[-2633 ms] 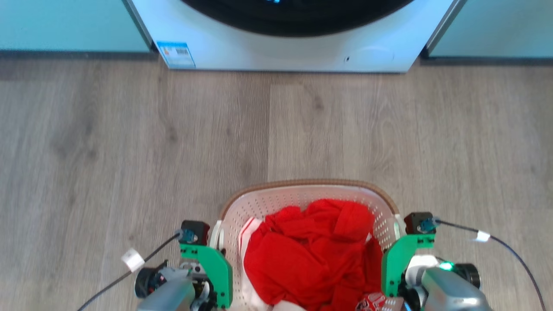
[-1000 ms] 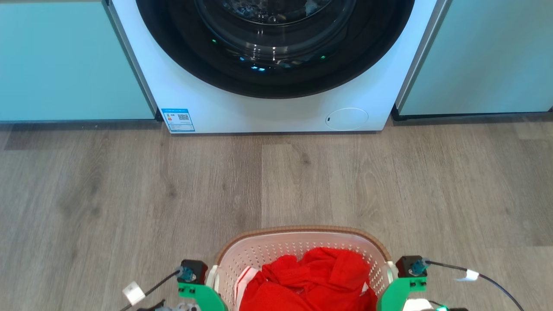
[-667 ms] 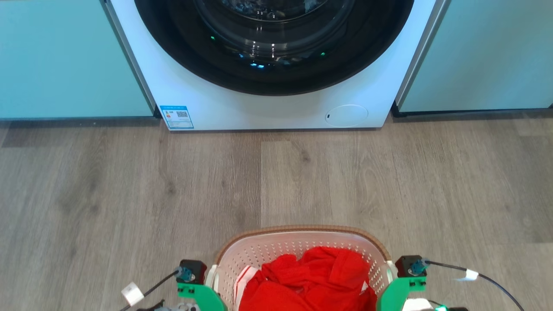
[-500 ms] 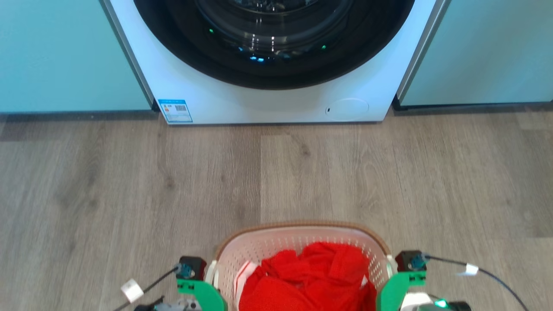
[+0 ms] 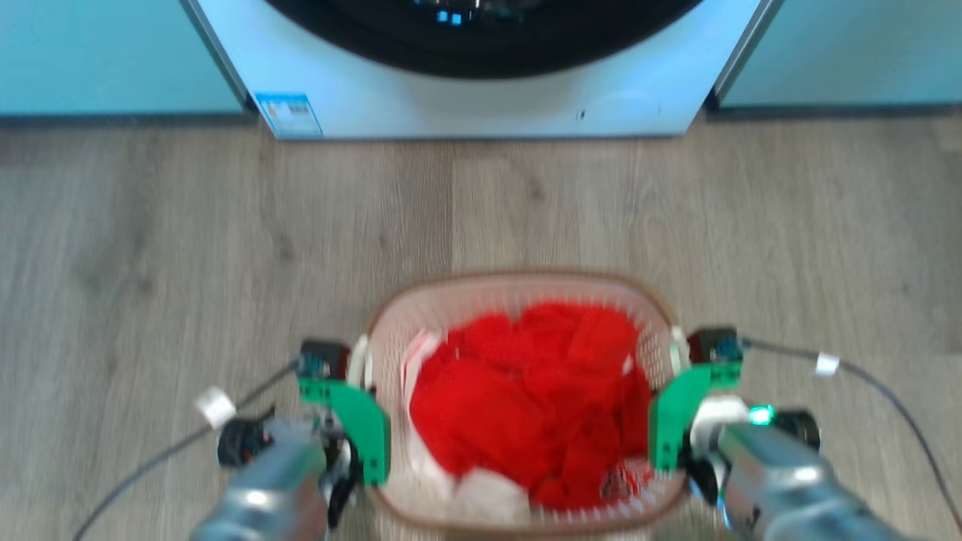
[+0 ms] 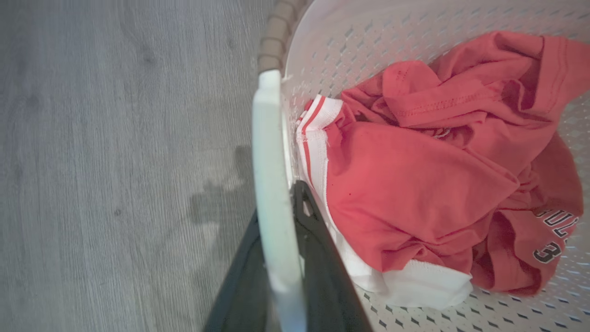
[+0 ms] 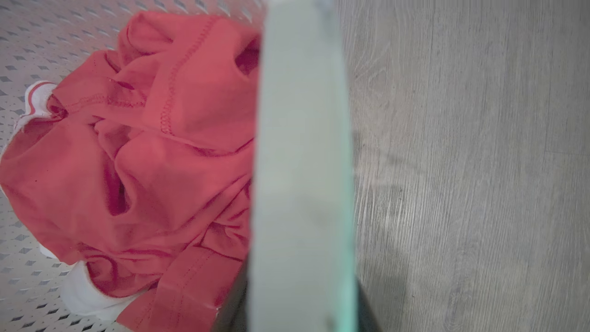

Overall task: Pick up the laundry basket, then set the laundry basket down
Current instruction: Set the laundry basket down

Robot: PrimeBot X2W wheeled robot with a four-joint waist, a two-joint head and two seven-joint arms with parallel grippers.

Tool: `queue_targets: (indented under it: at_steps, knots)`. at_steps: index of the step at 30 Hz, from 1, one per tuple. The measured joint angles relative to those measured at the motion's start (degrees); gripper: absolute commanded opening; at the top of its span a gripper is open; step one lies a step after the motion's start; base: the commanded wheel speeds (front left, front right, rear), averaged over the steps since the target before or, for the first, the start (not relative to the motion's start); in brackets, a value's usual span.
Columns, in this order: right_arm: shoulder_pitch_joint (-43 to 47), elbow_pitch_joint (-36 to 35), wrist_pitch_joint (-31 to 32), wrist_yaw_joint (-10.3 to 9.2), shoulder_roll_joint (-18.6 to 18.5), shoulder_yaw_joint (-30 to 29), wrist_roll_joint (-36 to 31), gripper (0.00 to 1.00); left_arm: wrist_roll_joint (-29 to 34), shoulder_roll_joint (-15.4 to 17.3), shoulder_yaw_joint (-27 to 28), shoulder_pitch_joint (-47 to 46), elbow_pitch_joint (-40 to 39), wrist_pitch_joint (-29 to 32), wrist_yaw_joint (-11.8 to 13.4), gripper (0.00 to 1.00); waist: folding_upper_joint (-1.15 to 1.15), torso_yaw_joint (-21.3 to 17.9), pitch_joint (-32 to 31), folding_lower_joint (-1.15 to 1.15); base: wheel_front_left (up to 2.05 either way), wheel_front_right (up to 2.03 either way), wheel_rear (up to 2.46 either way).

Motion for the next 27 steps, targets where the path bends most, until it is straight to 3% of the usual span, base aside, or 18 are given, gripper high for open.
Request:
queue_targets:
  at_steps: [12,27]
  knots:
    - [-14.5,1.1,-2.1,0.00,-0.5,-1.2,-2.3,0.00,0.5,0.1,0.4,-14.2,0.5,-1.8,0.5,0.00,0.00,0.5,14.0,0.00,0.00,0.00,0.00]
    - [-25.2,0.8,-2.4,0.00,-1.5,-12.9,-14.6,0.00,1.2,0.0,1.2,-26.5,0.6,-3.2,0.5,0.00,0.00,1.4,32.2,0.00,0.00,0.00,0.00]
